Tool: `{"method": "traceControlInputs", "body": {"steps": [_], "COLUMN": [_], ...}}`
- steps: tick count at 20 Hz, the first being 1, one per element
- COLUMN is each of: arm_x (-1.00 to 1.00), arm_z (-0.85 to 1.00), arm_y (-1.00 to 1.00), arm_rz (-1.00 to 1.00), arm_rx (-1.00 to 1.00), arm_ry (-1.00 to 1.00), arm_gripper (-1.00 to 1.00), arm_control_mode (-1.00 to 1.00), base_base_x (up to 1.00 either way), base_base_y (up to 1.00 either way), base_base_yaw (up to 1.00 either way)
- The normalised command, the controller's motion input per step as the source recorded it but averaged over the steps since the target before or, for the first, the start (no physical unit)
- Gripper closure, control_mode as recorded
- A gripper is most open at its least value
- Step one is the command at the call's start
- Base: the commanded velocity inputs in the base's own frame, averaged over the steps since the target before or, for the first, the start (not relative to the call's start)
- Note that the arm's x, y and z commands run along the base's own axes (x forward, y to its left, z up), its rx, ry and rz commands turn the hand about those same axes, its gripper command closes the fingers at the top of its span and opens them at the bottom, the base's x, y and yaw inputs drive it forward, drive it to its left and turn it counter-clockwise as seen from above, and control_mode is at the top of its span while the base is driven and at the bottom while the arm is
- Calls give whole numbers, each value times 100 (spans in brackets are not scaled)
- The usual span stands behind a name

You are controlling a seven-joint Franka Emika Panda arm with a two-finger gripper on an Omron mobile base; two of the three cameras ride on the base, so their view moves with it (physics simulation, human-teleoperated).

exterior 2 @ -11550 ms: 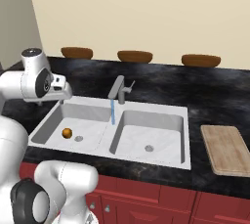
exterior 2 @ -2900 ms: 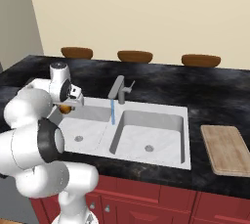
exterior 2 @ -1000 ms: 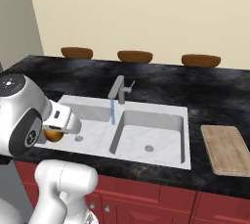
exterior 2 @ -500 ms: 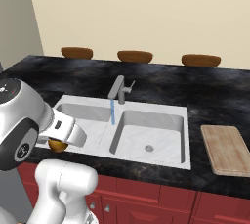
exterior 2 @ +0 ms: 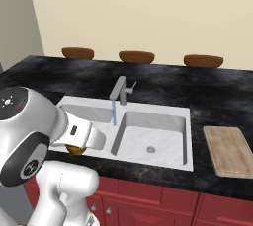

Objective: Pick the mango from the sink and place it on the cutting board to airdry. Then turn off the sink faucet.

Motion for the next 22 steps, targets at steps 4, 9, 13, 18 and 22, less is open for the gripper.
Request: {"method": "traceControlInputs", "body": {"steps": [4,9,13,18,22], "arm_x": [0,0,0,0,0], "arm_z": [0,0,0,0,0], "arm_y": [-47,-43,-47,-50,-49], "arm_rz": [-15,-32,-31,-4,0], "arm_rx": [-1,0,1,0,0], "arm_ry": [-13,-7,-1,-7,-10], "arm_gripper": [100,100,100,100,100], "arm_control_mode": [-100,-100,-100,-100,-100], "base_base_x": [0,0,0,0,0], "base_base_y": [0,0,0,0,0], "base_base_yaw": [0,0,0,0,0]}}
